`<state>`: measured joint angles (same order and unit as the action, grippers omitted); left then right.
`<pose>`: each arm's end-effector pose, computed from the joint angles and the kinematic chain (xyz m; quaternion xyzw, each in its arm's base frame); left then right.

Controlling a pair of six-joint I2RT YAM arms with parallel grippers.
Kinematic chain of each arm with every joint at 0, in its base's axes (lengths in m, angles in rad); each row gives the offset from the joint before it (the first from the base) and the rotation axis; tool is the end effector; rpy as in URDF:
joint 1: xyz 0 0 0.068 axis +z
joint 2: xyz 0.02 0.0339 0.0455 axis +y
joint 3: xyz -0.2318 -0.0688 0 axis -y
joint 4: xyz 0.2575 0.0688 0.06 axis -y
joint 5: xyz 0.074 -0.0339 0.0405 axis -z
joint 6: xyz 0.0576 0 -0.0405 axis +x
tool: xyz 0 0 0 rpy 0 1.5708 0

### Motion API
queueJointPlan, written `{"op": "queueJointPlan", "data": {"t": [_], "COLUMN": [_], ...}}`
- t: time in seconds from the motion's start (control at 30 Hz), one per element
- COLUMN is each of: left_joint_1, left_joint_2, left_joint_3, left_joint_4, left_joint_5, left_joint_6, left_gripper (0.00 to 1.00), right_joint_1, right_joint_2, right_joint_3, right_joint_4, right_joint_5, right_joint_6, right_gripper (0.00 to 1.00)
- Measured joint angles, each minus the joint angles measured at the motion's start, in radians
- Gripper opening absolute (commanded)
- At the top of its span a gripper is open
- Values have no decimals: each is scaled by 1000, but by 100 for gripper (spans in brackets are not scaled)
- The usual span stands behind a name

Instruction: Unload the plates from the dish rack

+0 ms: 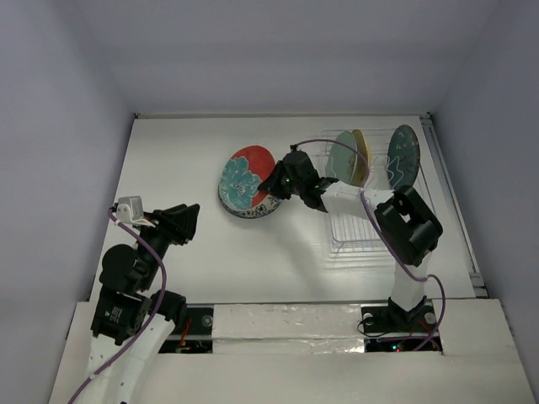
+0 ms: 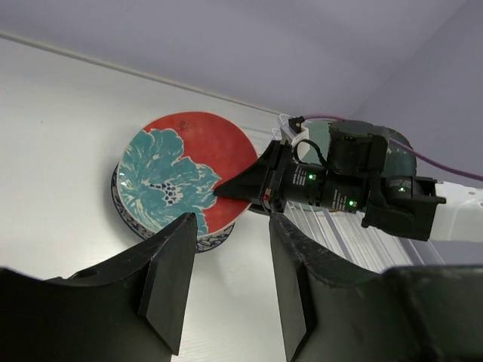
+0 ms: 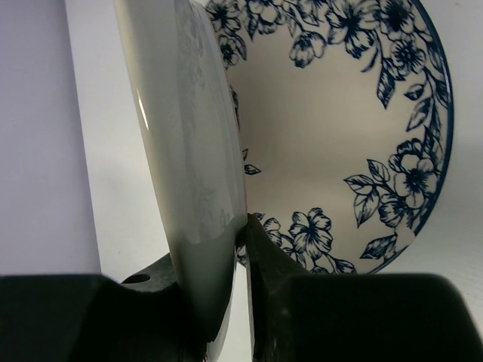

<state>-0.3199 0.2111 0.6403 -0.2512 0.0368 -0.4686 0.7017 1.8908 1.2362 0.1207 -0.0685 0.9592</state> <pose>0.1246 -0.0435 0.3471 -0.0336 0.6406 -0.3055 0.7037 0.3388 0.2915 0.1575 0.0946 0.8631 0.3857 0.3121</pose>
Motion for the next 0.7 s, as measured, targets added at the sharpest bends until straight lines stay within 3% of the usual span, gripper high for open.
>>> {"op": "queueJointPlan", "data": {"t": [0.23, 0.33, 0.43, 0.53, 0.7], "left_joint_1": [0, 0, 0, 0, 0], "left_joint_2": [0, 0, 0, -2, -6], "left_joint_3": [0, 0, 0, 0, 0], "left_joint_4": [0, 0, 0, 0, 0], "left_joint_5": [0, 0, 0, 0, 1], "left_joint_6": [0, 0, 0, 0, 0], "left_gripper": [40, 40, 40, 40, 40], "right_joint_1": [-3, -3, -3, -2, 2], "right_joint_2": [29, 31, 31, 31, 29], "right_joint_3": [-48, -58, -59, -60, -60], "right_joint_4": [60, 82, 82, 76, 42], "right_joint_5": [-18, -27, -35, -41, -39], "right_joint_6": [39, 47, 37, 18, -37], "right_gripper": [29, 37, 59, 74, 88]}}
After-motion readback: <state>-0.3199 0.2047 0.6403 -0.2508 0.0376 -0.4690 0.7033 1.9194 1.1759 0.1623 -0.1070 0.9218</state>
